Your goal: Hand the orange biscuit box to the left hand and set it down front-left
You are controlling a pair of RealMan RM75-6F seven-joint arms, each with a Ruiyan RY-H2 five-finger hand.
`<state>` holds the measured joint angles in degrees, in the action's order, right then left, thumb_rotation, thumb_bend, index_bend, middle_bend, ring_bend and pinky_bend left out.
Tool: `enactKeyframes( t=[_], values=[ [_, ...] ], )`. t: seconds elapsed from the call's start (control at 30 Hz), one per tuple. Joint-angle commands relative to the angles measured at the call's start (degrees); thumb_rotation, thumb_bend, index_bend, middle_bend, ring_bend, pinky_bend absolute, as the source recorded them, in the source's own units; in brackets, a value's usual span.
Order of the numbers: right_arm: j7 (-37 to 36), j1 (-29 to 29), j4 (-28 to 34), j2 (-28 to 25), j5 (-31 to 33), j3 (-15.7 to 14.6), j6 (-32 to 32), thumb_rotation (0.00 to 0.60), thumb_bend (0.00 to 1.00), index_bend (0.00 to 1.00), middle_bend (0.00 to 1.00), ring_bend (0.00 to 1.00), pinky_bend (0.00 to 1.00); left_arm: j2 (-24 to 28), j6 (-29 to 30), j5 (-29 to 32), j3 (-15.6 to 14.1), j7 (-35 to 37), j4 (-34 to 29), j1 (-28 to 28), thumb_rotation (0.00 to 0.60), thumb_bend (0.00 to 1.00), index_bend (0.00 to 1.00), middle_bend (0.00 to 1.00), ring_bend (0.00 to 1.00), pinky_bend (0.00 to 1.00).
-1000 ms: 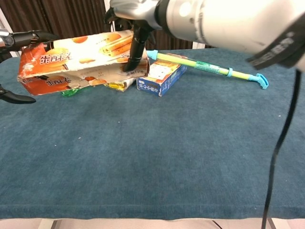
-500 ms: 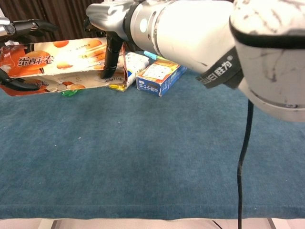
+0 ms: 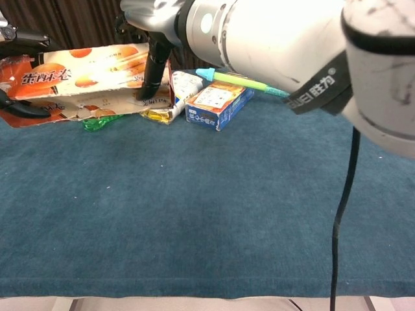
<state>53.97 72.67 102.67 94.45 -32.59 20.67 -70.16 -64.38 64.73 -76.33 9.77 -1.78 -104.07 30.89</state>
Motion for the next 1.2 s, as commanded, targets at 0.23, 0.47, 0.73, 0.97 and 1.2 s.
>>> enactKeyframes(
  t=[0.23,0.47,0.73,0.97,1.2],
  values=[
    [-4.26,-4.38,7.39,-8.08,-0.72,-0.49,0.58,0.6,0.07,0.0,0.0,0.0,0.16,0.84,0.75,-0.42,0.48,5.86,2.08,-1.04,0.6,0.22,0.6,0.67,0.62,0.61],
    [-10.56,-14.93,17.43,-22.7,-12.76,-7.86,-1.08,0.6,0.05,0.0,0.0,0.0,0.09,1.6,-0.12,-2.05,-2.46,6.67,4.64,-2.54,0.6,0.22,0.59,0.66,0.61,0.61],
    [-27.37,-34.55,16.8,-38.3,-40.63,-24.52,-6.6,0.6,0.05,0.0,0.0,0.0,0.0,-4.78,-4.62,-0.62,-7.34,11.01,19.76,-4.89,0.6,0.22,0.54,0.63,0.58,0.58],
    [-35.09,-41.48,9.22,-40.53,-46.61,-29.05,-6.82,0.6,0.04,0.0,0.0,0.0,0.0,-7.56,-8.9,0.2,-8.97,11.89,27.44,-4.9,0.6,0.22,0.38,0.45,0.38,0.43],
    [-36.55,-43.94,7.01,-40.14,-49.09,-28.16,-5.97,0.6,0.04,0.0,0.0,0.0,0.0,-6.68,-15.48,2.59,-9.42,13.37,27.42,-3.75,0.6,0.15,0.0,0.01,0.0,0.22]
  ],
)
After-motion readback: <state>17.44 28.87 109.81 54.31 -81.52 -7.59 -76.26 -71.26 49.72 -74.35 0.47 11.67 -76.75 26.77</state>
